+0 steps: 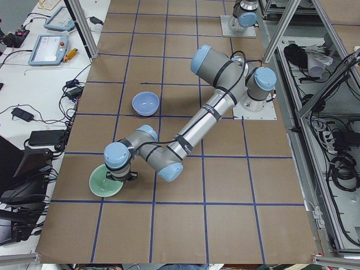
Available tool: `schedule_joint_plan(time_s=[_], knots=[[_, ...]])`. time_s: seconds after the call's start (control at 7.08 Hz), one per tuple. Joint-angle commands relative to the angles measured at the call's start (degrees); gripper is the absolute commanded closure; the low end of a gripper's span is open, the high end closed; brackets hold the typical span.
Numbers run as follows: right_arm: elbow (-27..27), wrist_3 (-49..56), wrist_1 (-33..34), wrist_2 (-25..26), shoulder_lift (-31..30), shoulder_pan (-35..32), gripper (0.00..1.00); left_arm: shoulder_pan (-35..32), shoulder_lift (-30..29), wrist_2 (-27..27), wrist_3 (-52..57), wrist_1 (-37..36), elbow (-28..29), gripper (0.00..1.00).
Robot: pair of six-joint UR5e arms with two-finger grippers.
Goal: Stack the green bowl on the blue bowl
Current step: 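Grasp the pale green bowl by its rim with the left gripper, then carry the green bowl with the left gripper over the light blue bowl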
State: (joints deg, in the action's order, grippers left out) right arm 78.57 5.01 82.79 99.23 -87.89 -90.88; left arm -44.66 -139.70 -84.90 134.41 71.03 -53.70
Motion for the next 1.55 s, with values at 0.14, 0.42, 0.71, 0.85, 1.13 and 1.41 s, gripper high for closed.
schedule_joint_plan(time_s=[0.14, 0.42, 0.71, 0.85, 1.13, 1.41], knots=[[0.0, 0.0, 0.0, 0.0, 0.0, 0.0, 0.0, -5.6, 14.7, -0.5, 0.0, 1.0, -15.1, 1.0], [0.0, 0.0, 0.0, 0.0, 0.0, 0.0, 0.0, -10.4, 25.0, -0.9, -4.1, 1.0, -26.3, 1.0], [0.0, 0.0, 0.0, 0.0, 0.0, 0.0, 0.0, -13.9, 33.8, -1.4, -11.8, 0.3, -37.8, 1.0], [0.0, 0.0, 0.0, 0.0, 0.0, 0.0, 0.0, -16.1, 37.0, -1.3, -16.5, 0.0, -42.2, 1.0], [0.0, 0.0, 0.0, 0.0, 0.0, 0.0, 0.0, -22.2, 40.4, -1.3, -25.1, -2.3, -48.5, 1.0], [0.0, 0.0, 0.0, 0.0, 0.0, 0.0, 0.0, -22.7, 40.4, -1.3, -25.0, -15.9, -56.0, 1.0]])
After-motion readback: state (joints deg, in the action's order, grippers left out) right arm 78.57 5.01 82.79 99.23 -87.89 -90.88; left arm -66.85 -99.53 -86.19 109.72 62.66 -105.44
